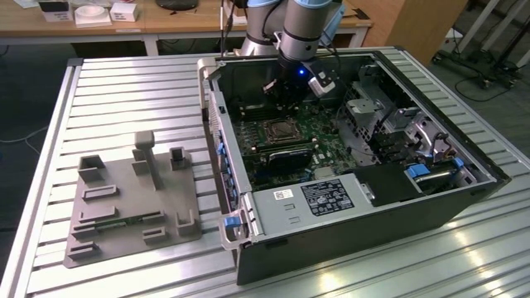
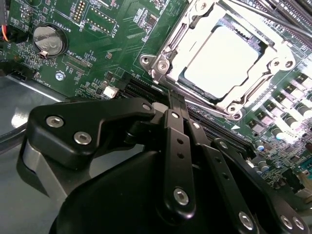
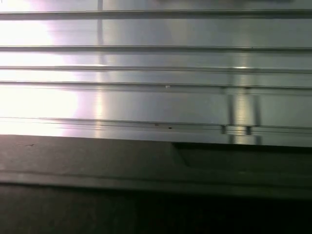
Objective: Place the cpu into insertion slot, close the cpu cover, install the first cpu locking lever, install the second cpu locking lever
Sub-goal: 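Install the first cpu locking lever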
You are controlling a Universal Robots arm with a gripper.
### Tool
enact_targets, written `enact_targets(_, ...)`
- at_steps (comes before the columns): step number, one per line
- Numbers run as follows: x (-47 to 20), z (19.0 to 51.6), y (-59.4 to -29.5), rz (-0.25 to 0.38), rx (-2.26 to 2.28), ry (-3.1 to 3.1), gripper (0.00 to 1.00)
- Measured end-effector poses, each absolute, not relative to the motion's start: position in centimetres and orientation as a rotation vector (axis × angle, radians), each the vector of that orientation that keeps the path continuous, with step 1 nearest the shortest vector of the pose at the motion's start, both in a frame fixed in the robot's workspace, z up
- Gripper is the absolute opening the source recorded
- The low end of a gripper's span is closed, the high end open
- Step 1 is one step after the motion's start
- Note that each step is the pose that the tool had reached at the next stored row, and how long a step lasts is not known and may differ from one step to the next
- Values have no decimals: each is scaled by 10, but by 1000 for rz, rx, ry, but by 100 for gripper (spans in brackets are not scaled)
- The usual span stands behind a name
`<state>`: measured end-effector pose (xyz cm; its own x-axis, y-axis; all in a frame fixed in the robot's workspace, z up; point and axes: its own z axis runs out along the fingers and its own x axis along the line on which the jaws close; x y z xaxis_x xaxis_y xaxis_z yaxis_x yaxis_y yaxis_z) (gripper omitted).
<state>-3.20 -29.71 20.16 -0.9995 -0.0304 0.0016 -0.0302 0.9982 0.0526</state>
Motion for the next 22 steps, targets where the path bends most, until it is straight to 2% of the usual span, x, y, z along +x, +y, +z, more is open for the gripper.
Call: enact_targets(22, -32, 201, -302, -82, 47, -3138, 10)
